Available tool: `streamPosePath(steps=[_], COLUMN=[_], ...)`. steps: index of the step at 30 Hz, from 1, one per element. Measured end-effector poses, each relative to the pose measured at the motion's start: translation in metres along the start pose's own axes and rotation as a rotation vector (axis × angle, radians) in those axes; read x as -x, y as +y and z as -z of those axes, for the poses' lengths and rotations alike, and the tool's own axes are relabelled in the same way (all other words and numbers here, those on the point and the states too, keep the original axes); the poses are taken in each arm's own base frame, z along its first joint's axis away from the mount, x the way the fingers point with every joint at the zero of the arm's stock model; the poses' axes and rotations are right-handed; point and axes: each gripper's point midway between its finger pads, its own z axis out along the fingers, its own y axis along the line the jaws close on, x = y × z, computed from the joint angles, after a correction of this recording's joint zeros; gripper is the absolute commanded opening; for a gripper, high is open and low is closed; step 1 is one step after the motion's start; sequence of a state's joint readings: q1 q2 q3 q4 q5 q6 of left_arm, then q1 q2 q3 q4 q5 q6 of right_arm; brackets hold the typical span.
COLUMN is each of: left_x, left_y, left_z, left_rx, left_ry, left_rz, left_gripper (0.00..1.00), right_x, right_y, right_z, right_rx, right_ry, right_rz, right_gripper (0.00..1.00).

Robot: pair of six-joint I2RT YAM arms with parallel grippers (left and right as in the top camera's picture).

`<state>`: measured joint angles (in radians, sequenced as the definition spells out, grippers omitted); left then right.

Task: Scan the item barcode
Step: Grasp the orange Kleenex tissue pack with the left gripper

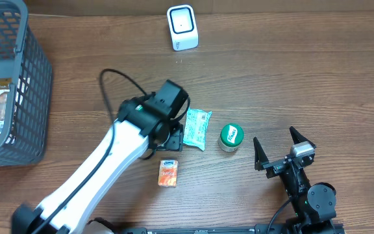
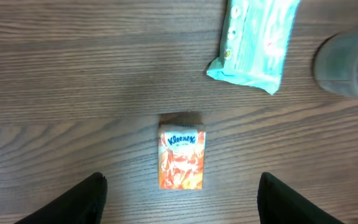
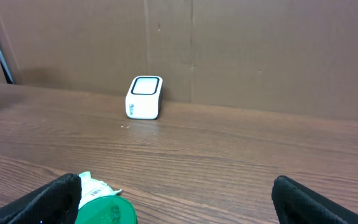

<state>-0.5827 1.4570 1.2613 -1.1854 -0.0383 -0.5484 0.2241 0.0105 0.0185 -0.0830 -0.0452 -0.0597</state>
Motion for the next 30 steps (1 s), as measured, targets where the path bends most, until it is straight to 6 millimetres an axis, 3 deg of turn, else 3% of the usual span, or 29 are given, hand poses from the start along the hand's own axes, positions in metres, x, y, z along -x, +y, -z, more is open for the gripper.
streamPosePath(steps=[3,5,6,7,8,12,14,16,20,30], left_x=[-0.01,-0.022,-0.03,-0.038,-0.044,-0.072,-0.079,-0.081,-0.078,-0.089], left_y=[0.007,0.012,0.014,0.017,0.019,0.026,0.022,0.018,0.01,0.011], left_z=[0.005,-0.007,-0.018,-0.028,-0.037,-0.07,-0.082,-0.086,-0.093,-0.119], left_rx=[-0.006,0.0,0.0,0.005,0.008,0.008,-0.028,-0.053,-0.108,-0.103], left_ry=[-0.017,0.007,0.029,0.054,0.074,0.145,0.16,0.162,0.143,0.174], left_rz=[0.03,0.05,0.058,0.062,0.071,0.09,0.09,0.082,0.063,0.086], left_gripper=[0.7,0.72,0.81,0.99,1.0,0.99,0.89,0.79,0.73,0.71], right_x=[0.0,0.0,0.0,0.0,0.0,0.0,0.0,0.0,0.0,0.0], right_y=[0.0,0.0,0.0,0.0,0.0,0.0,0.0,0.0,0.0,0.0], right_z=[0.0,0.0,0.0,0.0,0.0,0.0,0.0,0.0,0.0,0.0], right_rx=[0.0,0.0,0.0,0.0,0.0,0.0,0.0,0.0,0.0,0.0], right_ry=[0.0,0.0,0.0,0.001,0.0,0.0,0.0,0.0,0.0,0.0], right_rz=[0.0,0.0,0.0,0.0,0.0,0.0,0.0,0.0,0.0,0.0], right_gripper=[1.0,1.0,1.0,1.0,1.0,1.0,1.0,1.0,1.0,1.0])
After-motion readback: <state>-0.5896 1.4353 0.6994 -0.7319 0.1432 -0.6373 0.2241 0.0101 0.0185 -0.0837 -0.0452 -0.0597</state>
